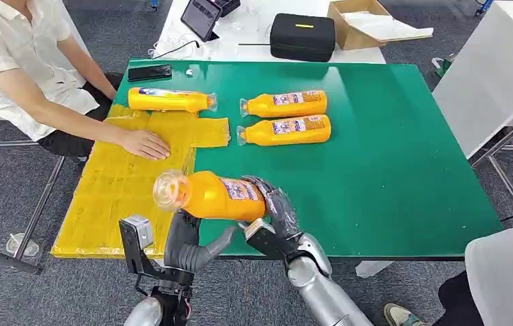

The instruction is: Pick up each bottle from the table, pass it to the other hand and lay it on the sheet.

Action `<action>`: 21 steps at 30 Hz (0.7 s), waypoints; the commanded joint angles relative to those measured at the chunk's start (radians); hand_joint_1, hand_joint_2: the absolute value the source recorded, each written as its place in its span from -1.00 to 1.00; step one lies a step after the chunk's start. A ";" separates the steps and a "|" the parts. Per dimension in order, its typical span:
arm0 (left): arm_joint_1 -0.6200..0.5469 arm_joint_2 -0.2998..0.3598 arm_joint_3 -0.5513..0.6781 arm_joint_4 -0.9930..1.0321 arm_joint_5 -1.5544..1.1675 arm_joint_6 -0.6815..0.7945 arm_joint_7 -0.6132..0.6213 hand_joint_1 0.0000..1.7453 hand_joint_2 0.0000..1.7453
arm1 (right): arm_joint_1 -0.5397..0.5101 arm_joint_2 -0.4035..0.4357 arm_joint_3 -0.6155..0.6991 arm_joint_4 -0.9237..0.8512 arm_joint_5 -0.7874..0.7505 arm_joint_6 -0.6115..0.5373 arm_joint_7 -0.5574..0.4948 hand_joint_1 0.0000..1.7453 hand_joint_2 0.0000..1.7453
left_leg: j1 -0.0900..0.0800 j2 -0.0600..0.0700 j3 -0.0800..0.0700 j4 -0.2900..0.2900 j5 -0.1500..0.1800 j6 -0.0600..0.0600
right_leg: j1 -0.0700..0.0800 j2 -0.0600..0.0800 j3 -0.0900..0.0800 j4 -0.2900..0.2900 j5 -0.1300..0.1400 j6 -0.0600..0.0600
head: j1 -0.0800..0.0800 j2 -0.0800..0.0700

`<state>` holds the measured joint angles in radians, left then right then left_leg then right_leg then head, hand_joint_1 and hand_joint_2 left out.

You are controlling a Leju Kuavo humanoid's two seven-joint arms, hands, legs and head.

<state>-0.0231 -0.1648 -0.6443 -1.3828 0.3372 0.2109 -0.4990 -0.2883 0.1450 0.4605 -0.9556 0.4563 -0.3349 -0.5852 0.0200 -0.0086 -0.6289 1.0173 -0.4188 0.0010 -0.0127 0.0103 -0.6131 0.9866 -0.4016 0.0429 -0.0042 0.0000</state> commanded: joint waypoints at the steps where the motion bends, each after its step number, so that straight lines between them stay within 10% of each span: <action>1: -0.059 0.001 -0.014 0.007 0.001 0.040 -0.044 -1.00 1.00 | -0.073 0.018 0.091 0.122 0.004 0.010 0.003 1.00 1.00 | -0.001 0.002 0.004 0.000 -0.001 0.001 | 0.000 0.000 0.003 0.000 -0.001 -0.002 | 0.000 0.000; 16: -0.069 -0.004 0.023 -0.029 0.046 0.061 -0.088 -0.98 1.00 | -0.080 0.032 0.133 0.169 -0.009 0.025 -0.009 1.00 1.00 | -0.001 0.000 0.002 -0.001 0.000 0.001 | 0.000 -0.001 0.002 0.000 -0.001 -0.001 | 0.000 0.000; 17: -0.067 -0.008 0.029 -0.027 0.056 0.065 -0.085 0.86 1.00 | -0.080 0.030 0.136 0.169 -0.010 0.028 -0.009 1.00 1.00 | -0.001 0.001 0.003 0.000 -0.001 0.001 | 0.000 -0.001 0.003 0.000 -0.001 -0.002 | 0.000 0.000; 21: -0.061 -0.003 0.039 -0.035 0.093 0.043 -0.074 1.00 1.00 | -0.077 0.031 0.141 0.172 -0.028 0.040 -0.012 1.00 1.00 | 0.000 0.001 0.004 -0.001 -0.001 0.001 | 0.000 -0.001 0.004 0.000 -0.001 -0.002 | 0.000 0.000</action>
<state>-0.0564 -0.1820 -0.6329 -1.4279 0.3929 0.2724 -0.5879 -0.3282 0.1823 0.5623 -0.8617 0.4467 -0.3120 -0.5909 0.0200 -0.0088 -0.6298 1.0173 -0.4187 0.0010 -0.0128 0.0101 -0.6139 0.9867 -0.4016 0.0429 -0.0046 0.0000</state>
